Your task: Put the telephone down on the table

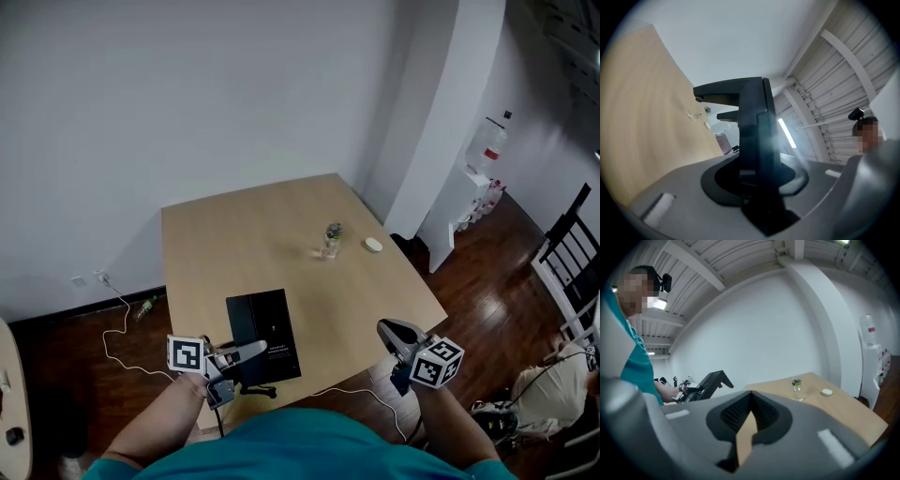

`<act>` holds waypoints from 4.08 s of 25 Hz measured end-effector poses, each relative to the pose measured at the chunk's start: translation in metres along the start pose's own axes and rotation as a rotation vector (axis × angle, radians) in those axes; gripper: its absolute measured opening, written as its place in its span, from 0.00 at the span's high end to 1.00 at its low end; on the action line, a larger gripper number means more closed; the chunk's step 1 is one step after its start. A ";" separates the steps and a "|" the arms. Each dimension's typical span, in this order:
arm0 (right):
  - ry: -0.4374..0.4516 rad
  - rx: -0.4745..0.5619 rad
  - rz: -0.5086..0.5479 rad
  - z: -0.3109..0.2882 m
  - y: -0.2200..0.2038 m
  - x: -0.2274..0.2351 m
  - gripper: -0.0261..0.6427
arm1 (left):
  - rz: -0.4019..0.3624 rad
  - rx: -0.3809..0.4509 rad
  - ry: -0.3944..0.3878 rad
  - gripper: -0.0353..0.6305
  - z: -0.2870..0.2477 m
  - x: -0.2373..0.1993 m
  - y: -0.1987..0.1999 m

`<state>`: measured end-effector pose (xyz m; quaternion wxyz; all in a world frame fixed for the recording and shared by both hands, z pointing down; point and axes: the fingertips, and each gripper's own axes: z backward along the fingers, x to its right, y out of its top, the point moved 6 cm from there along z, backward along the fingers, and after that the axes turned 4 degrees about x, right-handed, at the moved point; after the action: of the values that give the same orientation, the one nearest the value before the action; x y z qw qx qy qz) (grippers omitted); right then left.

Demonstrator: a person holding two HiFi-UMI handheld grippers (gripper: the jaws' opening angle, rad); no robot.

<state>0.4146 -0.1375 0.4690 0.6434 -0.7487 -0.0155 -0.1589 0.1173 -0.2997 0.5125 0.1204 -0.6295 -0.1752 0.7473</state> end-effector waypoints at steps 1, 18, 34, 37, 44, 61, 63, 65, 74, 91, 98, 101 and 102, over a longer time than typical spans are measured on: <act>-0.012 0.007 -0.008 -0.003 0.003 0.008 0.96 | 0.002 -0.010 -0.007 0.68 -0.007 -0.005 0.007; 0.128 -0.065 -0.026 -0.032 0.014 0.215 0.96 | 0.066 0.126 0.050 0.68 -0.188 -0.082 0.010; 0.131 -0.113 -0.135 -0.020 -0.009 0.340 0.96 | 0.086 0.067 0.166 0.68 -0.352 -0.223 -0.007; 0.105 -0.132 -0.141 -0.008 -0.016 0.351 0.96 | 0.100 0.051 0.173 0.68 -0.371 -0.247 -0.010; 0.064 -0.110 -0.215 0.012 -0.017 0.365 0.96 | 0.104 0.046 0.209 0.68 -0.398 -0.283 -0.009; 0.071 -0.145 -0.164 0.005 -0.024 0.377 0.96 | 0.034 -0.048 0.362 0.67 -0.395 -0.306 -0.012; 0.076 -0.146 -0.156 0.005 -0.023 0.375 0.96 | 0.017 -0.042 0.384 0.67 -0.392 -0.306 -0.010; 0.074 -0.143 -0.155 0.005 -0.022 0.374 0.96 | 0.008 -0.037 0.410 0.67 -0.390 -0.305 -0.008; 0.086 -0.140 -0.145 0.009 -0.019 0.370 0.96 | 0.015 -0.039 0.658 0.49 -0.371 -0.312 -0.004; 0.116 -0.102 -0.118 0.011 -0.008 0.317 0.96 | -0.355 0.116 0.554 0.93 -0.256 -0.177 0.009; 0.141 -0.084 -0.108 0.000 -0.010 0.231 0.96 | -0.530 0.158 0.478 0.94 -0.157 -0.092 0.002; 0.140 -0.079 -0.089 -0.004 -0.017 0.179 0.96 | -0.581 0.161 0.484 0.94 -0.106 -0.063 -0.002; 0.140 -0.077 -0.080 -0.006 -0.019 0.161 0.96 | -0.602 0.158 0.488 0.94 -0.090 -0.053 -0.002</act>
<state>0.5619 -0.1691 0.5290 0.6069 -0.7587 0.0057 -0.2367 0.2155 -0.3091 0.5480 0.4202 -0.6980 -0.2600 0.5183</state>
